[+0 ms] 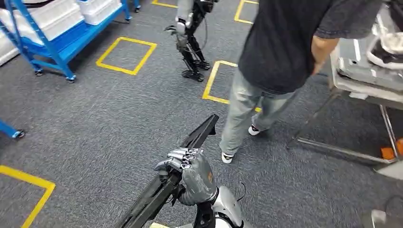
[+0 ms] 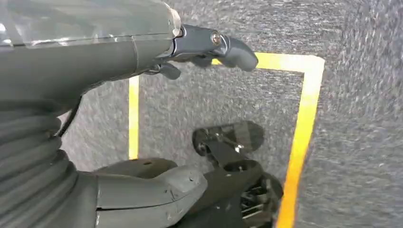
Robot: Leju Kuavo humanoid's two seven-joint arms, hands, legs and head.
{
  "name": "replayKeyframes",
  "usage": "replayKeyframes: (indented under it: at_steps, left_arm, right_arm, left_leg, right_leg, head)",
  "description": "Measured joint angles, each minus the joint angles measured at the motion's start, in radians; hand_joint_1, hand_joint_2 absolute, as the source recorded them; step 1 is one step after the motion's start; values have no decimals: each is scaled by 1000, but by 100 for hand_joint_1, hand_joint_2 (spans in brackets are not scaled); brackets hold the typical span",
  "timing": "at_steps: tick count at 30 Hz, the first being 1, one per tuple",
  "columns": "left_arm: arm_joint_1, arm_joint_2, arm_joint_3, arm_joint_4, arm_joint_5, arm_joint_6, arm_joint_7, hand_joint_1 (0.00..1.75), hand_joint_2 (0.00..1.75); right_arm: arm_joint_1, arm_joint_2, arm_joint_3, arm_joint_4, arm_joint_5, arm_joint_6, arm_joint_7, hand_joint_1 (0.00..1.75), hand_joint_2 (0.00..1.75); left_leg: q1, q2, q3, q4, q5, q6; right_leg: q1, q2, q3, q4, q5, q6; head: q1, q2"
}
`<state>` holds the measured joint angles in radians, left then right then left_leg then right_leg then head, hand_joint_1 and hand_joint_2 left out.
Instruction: Take the parts from the cabinet and place them on the table.
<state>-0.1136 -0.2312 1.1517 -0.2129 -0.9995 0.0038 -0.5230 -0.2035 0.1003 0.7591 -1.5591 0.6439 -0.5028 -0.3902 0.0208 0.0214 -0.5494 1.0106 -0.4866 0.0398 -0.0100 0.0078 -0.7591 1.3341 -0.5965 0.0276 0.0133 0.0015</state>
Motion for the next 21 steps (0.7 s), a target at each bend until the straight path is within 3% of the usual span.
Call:
replayKeyframes:
  at_steps: [1,2,3,4,5,6,9,10,11,12,13,15,16,17,19,20,21]
  left_arm:
    - [0,1,0,0,0,0,0,0,175]
    - [-1,1,0,0,0,0,0,0,175]
    - [-3,1,0,0,0,0,0,0,175]
    - [-4,0,0,0,0,0,0,0,175]
    - [-5,0,0,0,0,0,0,0,175]
    - [-4,0,0,0,0,0,0,0,175]
    - [-8,0,0,0,0,0,0,0,175]
    - [-12,0,0,0,0,0,0,0,175]
    - [-12,0,0,0,-1,0,0,0,175]
    - [-13,0,0,0,-3,0,0,0,175]
    - [-12,0,0,0,-3,0,0,0,175]
    - [-8,0,0,0,-3,0,1,0,175]
    - [-6,0,0,0,-3,0,2,0,175]
    - [-6,0,0,0,-3,0,3,0,175]
    - [-8,0,0,0,-3,1,3,0,175]
    - [-8,1,0,0,-4,1,3,0,175]
    - [-8,2,0,0,-4,1,3,0,175]
  right_arm:
    - [0,0,0,0,0,0,0,175,175]
    - [0,0,0,0,-1,0,0,175,175]
    - [0,0,0,0,-2,0,0,175,175]
    - [-1,0,0,0,-2,0,0,175,175]
    - [-2,0,0,0,-2,0,0,175,175]
    - [-4,1,0,0,-2,1,0,175,175]
    - [-5,2,0,0,-4,1,0,175,175]
    - [-6,3,0,-1,-4,1,0,175,175]
    - [-5,5,0,-2,-5,2,0,175,175]
    - [-9,6,0,-2,-5,3,0,175,175]
    - [-12,8,0,-2,-6,7,-1,175,175]
    - [-12,11,0,-2,-8,7,-1,175,175]
    - [-11,11,0,-2,-9,7,-1,175,175]
    - [-11,11,0,-2,-10,7,-1,175,175]
    - [-12,11,0,-2,-10,7,-1,175,175]
    - [-12,11,0,-2,-10,7,-2,175,175]
    - [-13,12,0,-2,-11,7,-2,175,175]
  left_leg:
    - [-1,13,1,0,-1,0]
    - [-1,26,2,0,-3,-2]
    - [-2,36,6,0,-6,-4]
    - [-2,45,11,0,-9,-7]
    - [-2,51,17,0,-13,-12]
    - [-9,58,17,3,-18,-20]
    - [-8,82,25,-3,-20,-32]
    - [-7,90,30,-4,-24,-39]
    - [-2,58,26,11,-39,-44]
    - [-2,14,7,54,-68,-45]
    - [-2,-7,-30,131,-109,-47]
    - [-2,-16,-112,293,-170,-50]
    - [-2,-16,-134,327,-169,-51]
    - [-2,-16,-131,309,-140,-50]
    - [0,-26,-73,162,-42,-47]
    - [3,-55,-33,69,6,-45]
    - [5,-103,-22,40,-8,-40]
  right_leg:
    - [-2,-1,-10,16,7,1]
    - [-3,-4,6,-18,36,2]
    - [-4,-9,46,-90,78,0]
    - [-3,-24,101,-191,124,-5]
    - [1,-59,152,-283,152,-12]
    - [17,-81,162,-303,137,-18]
    - [22,-49,155,-303,138,-30]
    - [16,-37,158,-314,143,-38]
    - [9,-29,166,-321,147,-44]
    - [7,-21,166,-323,148,-51]
    - [7,-12,166,-324,148,-55]
    - [9,12,166,-322,147,-56]
    - [10,25,166,-320,147,-57]
    - [10,40,166,-317,147,-57]
    - [8,68,167,-309,142,-53]
    - [6,81,167,-303,139,-48]
    - [9,89,162,-297,136,-44]
  head:
    - [0,0]
    - [0,0]
    - [0,0]
    - [0,0]
    - [0,0]
    - [0,0]
    - [0,0]
    - [-1,0]
    - [0,0]
    - [-1,0]
    - [-1,0]
    - [-1,0]
    - [-1,0]
    - [-1,0]
    - [-1,0]
    - [-1,0]
    - [-1,0]
